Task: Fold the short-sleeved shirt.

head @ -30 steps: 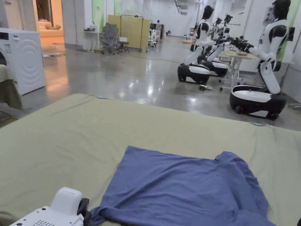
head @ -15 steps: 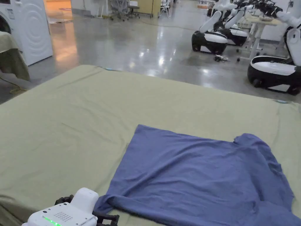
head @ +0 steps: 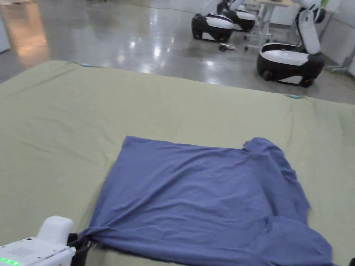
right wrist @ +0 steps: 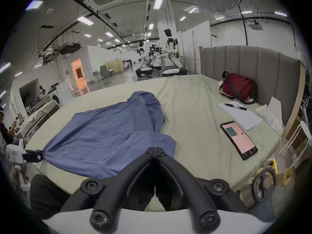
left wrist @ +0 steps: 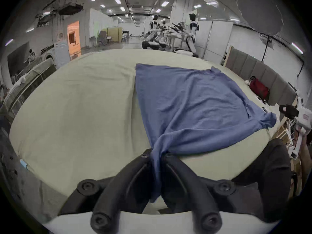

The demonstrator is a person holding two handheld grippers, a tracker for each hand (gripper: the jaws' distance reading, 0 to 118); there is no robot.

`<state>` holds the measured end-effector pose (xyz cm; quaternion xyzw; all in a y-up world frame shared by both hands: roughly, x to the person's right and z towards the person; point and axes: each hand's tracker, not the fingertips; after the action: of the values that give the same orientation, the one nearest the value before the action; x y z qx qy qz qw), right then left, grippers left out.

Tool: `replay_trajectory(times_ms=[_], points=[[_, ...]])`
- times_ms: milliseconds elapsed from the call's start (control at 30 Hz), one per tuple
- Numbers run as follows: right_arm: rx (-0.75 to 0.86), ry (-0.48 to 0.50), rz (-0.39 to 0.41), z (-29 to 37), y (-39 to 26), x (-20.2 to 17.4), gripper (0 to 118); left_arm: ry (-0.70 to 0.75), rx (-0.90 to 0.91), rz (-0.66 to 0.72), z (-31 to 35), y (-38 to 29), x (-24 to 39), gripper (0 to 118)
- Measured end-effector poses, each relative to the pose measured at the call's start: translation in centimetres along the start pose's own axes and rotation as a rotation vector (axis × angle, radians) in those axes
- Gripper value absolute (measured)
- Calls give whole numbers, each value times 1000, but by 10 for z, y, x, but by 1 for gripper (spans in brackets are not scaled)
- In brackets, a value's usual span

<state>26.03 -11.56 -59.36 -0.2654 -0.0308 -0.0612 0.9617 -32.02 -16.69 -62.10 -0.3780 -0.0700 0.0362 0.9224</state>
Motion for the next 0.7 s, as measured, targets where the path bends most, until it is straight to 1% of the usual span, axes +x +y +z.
replay_trajectory(times_ms=[67,100,133,167,200,233,267,367,433,467,500,533,567,600,633,667,700], points=[[-12,-15,9,0,-1,1,3,-4,10,2,7,4,2,6],[-22,-22,15,-2,-1,5,5,-6,20,5,11,6,3,6],[-32,-29,14,-3,-2,7,16,9,32,-6,17,8,19,6],[-45,-18,7,-5,-3,10,38,0,33,-1,20,10,25,6],[-55,3,1,-6,-5,11,80,-3,29,-1,21,12,28,6],[-66,12,5,-8,-6,10,98,4,31,0,22,13,32,6],[-83,16,25,-12,-8,8,101,9,30,-4,26,18,37,6],[-88,2,84,-20,-14,0,100,24,16,-13,25,20,47,6],[-157,-11,109,-34,-19,-2,100,26,7,-16,25,22,45,6],[-203,-6,119,-41,-21,-1,92,30,4,-17,25,22,48,6],[-272,0,124,-53,-26,4,40,31,-2,-22,25,22,51,6],[-284,3,116,-59,-27,6,40,32,-11,-26,25,24,47,6],[-255,-1,115,-60,-25,7,18,40,-19,-31,25,25,48,6],[-251,-4,96,-56,-22,8,7,46,-25,-44,27,27,50,6],[-212,38,80,-55,-12,12,7,56,-32,-57,29,30,52,6],[-198,55,76,-51,-2,14,7,77,-37,-75,31,34,48,5],[-168,35,79,-47,8,14,7,101,-27,-96,34,39,50,5]])
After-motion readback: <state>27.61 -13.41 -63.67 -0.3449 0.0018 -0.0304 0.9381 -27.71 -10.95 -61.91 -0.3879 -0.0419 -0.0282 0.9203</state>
